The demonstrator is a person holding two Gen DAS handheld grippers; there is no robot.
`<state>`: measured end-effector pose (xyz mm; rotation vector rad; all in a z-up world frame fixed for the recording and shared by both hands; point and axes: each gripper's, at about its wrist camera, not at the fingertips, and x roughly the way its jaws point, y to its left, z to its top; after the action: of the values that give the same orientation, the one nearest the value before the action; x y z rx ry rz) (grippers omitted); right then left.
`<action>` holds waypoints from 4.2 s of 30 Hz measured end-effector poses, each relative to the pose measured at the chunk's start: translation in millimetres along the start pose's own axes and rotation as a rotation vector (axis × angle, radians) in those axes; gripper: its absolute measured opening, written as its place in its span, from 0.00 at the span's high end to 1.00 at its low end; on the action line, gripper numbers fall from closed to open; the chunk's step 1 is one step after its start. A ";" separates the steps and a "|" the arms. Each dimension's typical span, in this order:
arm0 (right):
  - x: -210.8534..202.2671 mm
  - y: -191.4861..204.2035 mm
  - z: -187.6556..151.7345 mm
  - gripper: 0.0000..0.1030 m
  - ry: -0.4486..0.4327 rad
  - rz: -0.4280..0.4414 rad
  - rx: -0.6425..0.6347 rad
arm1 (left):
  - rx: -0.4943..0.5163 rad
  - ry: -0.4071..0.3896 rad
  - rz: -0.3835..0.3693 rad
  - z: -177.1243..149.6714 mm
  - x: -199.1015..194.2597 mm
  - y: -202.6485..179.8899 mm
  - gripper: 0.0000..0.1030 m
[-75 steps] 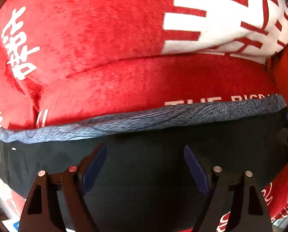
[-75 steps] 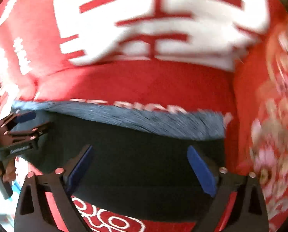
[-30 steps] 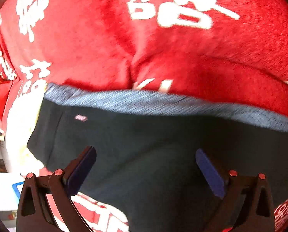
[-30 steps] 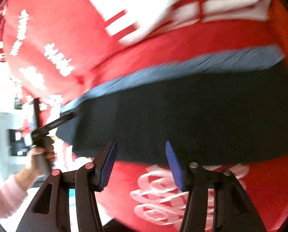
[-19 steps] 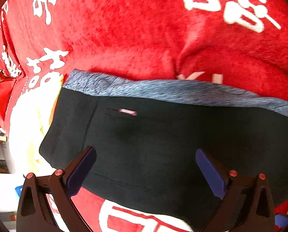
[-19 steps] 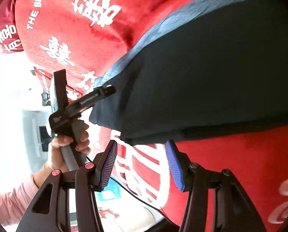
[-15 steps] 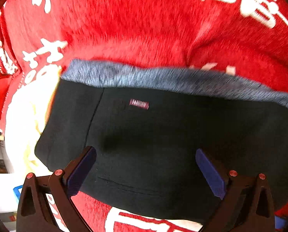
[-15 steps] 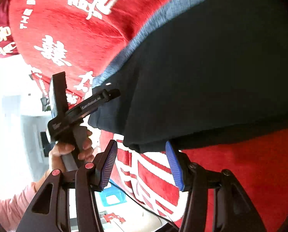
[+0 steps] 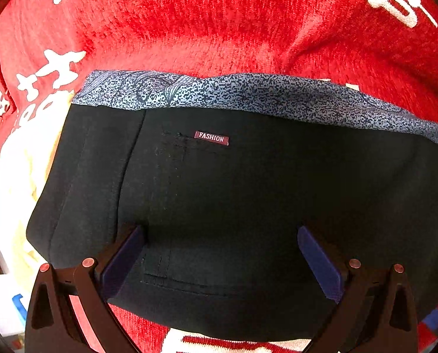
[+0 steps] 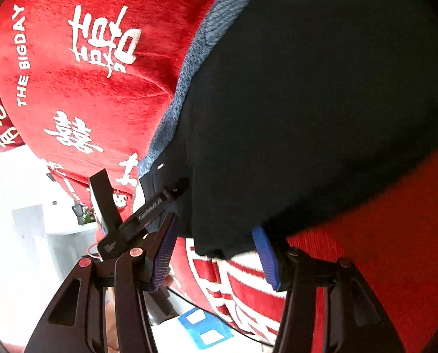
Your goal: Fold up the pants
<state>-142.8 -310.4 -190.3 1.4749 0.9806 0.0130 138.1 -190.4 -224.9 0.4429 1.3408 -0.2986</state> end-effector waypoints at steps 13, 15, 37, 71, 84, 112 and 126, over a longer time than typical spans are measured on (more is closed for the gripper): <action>-4.0 47.0 5.4 0.93 -0.018 -0.234 -0.277 | 0.057 -0.019 0.000 -13.3 -13.6 -6.8 0.00; 5.1 36.7 -3.8 0.93 0.010 -0.283 -0.272 | 0.077 -0.012 0.012 -17.4 -6.5 -7.6 0.00; -7.5 63.9 124.2 0.80 -0.094 -0.585 -0.506 | 0.137 -0.135 0.013 65.9 -16.2 -87.6 0.00; -200.6 -63.5 17.9 0.36 -0.190 -0.679 -0.103 | 0.331 -0.033 -0.130 -32.7 -92.1 -191.8 0.00; -264.2 -100.2 20.4 0.36 -0.258 -0.582 -0.043 | 0.335 -0.048 -0.167 -33.7 -116.1 -281.2 0.00; -326.3 -166.7 111.6 0.35 -0.615 -0.098 0.100 | 0.284 -0.064 -0.155 -39.7 -89.5 -324.2 0.00; -338.6 -126.7 137.9 0.85 -0.530 -0.222 0.026 | 0.323 -0.068 -0.386 -36.8 -117.1 -385.6 0.29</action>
<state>-350.2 -633.2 -140.5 1.2883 0.7016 -0.5277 -93.3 -517.7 -169.2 0.4350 1.3101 -0.8519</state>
